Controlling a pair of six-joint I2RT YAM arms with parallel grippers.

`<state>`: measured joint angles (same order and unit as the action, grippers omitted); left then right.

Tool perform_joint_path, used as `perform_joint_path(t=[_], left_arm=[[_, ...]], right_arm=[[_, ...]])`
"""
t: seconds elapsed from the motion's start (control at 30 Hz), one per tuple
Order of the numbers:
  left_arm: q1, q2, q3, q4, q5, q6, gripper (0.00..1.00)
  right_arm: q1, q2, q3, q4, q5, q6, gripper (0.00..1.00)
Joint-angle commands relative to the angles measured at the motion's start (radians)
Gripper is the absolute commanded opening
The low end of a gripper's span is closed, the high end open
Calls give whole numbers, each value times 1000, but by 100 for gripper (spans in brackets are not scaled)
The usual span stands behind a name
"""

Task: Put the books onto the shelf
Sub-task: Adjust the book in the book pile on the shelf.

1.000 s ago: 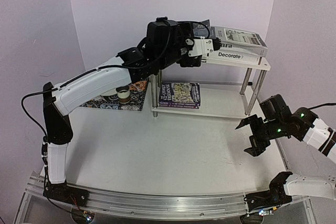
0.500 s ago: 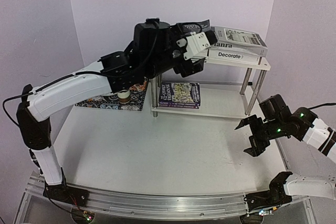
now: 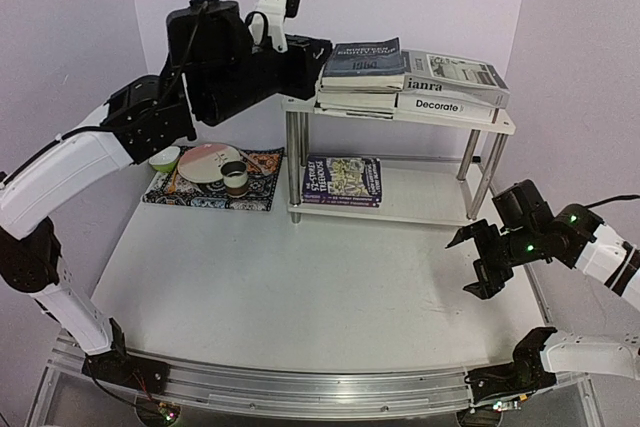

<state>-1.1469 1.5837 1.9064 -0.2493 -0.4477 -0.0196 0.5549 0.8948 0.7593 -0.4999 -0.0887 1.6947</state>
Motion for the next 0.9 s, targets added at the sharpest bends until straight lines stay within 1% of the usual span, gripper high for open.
perform_joint_path(t=[0.0, 0.03, 0.07, 0.33, 0.87], left_arm=[[30, 55, 18, -60, 47, -158, 6], [36, 68, 29, -68, 63, -169, 2], [41, 83, 42, -72, 75, -178, 0], [71, 173, 119, -82, 119, -206, 0], [135, 289, 237, -76, 179, -230, 0]], right_arm=[[-4, -19, -10, -20, 8, -7, 91], [-3, -22, -13, -20, 9, -9, 91], [-3, -27, -14, -20, 10, -9, 91], [-4, -59, -31, -20, 31, -5, 91], [-5, -106, -57, -22, 70, 8, 91]])
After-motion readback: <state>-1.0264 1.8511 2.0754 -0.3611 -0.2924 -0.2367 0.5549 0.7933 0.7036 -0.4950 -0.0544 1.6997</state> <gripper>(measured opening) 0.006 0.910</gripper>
